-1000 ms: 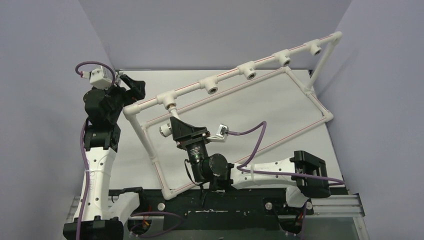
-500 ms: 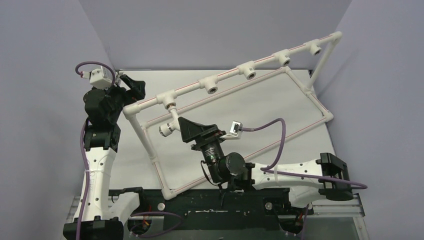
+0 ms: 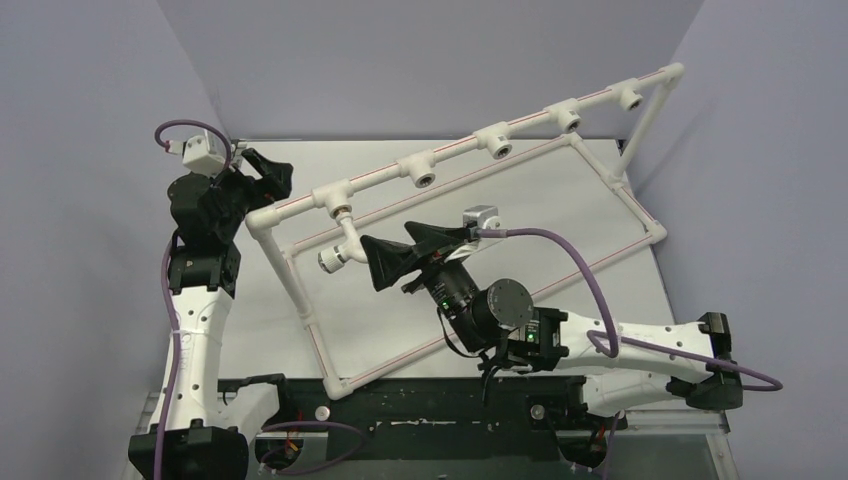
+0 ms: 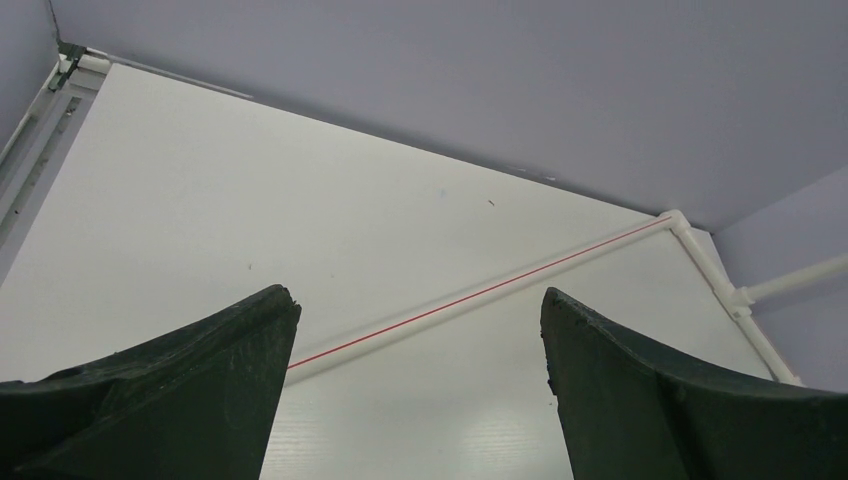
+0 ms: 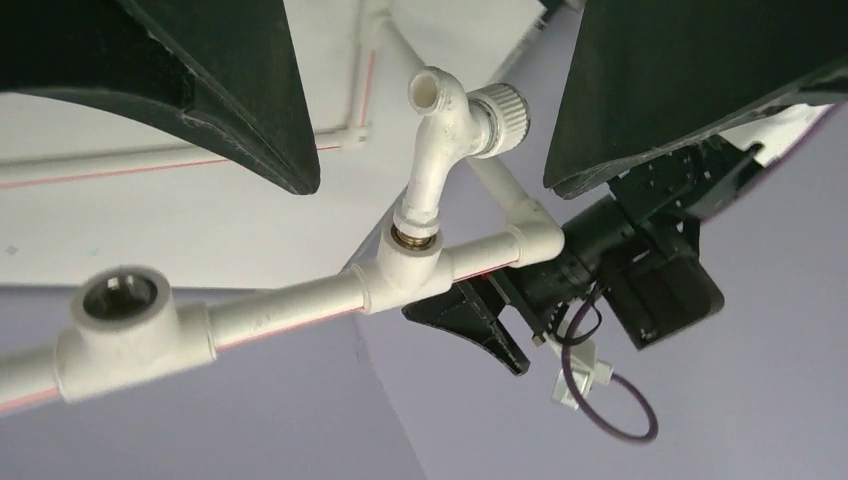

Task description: Install the water faucets

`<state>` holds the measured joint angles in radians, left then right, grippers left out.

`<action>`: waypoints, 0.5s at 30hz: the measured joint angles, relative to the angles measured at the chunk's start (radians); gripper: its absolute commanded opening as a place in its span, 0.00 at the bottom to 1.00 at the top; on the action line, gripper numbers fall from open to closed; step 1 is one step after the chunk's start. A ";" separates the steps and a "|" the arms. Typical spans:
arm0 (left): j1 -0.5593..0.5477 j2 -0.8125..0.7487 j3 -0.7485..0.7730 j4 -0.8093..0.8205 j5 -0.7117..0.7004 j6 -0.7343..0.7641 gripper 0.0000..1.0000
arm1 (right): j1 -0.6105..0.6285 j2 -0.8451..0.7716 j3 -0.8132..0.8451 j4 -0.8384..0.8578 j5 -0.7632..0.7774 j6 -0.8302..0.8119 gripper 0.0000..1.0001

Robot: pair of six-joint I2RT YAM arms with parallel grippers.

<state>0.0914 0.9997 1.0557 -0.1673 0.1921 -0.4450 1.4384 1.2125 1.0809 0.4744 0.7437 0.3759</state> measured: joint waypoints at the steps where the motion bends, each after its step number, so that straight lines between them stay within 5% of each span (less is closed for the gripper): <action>1: 0.000 0.003 0.000 0.000 0.004 -0.001 0.89 | 0.000 0.000 0.032 -0.036 -0.023 -0.059 0.86; 9: 0.001 0.016 0.000 0.007 0.043 -0.021 0.88 | 0.005 0.055 0.341 -0.358 -0.201 -0.537 0.86; 15: 0.001 0.033 0.000 0.007 0.063 -0.025 0.88 | 0.062 0.122 0.396 -0.523 -0.252 -0.935 0.87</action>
<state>0.0925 1.0328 1.0557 -0.1600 0.2546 -0.4698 1.5002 1.3350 1.4769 -0.0483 0.4919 -0.5594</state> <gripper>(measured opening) 0.883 0.860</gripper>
